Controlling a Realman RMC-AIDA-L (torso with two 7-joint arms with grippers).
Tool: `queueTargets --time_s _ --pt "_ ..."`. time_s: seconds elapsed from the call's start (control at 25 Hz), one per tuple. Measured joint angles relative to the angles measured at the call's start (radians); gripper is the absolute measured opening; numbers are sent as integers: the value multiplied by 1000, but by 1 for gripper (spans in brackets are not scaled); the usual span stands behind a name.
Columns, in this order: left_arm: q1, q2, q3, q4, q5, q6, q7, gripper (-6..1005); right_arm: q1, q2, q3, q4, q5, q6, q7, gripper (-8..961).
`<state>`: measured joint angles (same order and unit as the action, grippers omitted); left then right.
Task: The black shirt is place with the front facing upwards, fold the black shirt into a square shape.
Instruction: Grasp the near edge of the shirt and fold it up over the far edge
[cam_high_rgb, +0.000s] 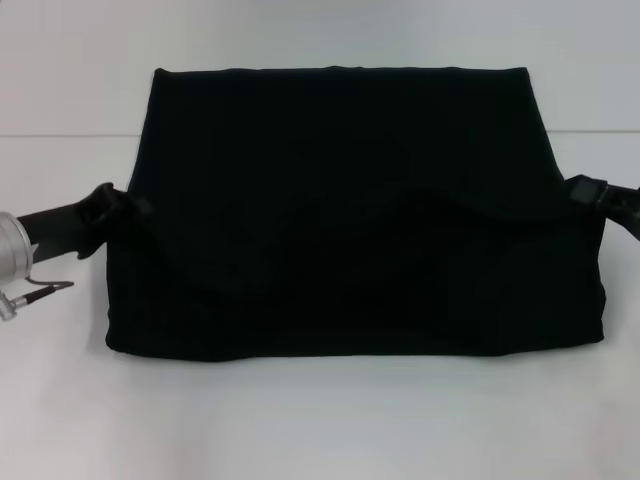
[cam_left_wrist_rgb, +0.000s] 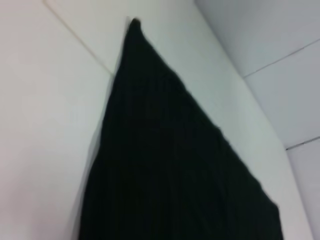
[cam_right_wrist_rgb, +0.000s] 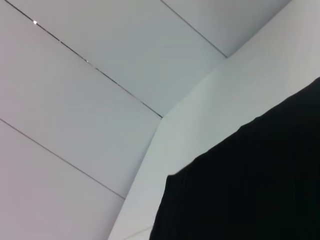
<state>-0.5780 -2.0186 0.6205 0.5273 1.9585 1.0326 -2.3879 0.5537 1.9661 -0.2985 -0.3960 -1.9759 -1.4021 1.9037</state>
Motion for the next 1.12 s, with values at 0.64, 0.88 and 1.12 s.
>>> queueTargets --time_s 0.64,0.88,1.12 --pt "-16 -46 -80 -61 -300 -90 296 13 49 34 -1 5 74 151 -51 21" --pt "-30 -66 -81 -69 -372 -131 388 12 79 60 -6 2 80 243 -95 21" --pt "-49 -86 -82 -79 -420 -186 461 13 96 76 -6 1 80 342 -155 21"
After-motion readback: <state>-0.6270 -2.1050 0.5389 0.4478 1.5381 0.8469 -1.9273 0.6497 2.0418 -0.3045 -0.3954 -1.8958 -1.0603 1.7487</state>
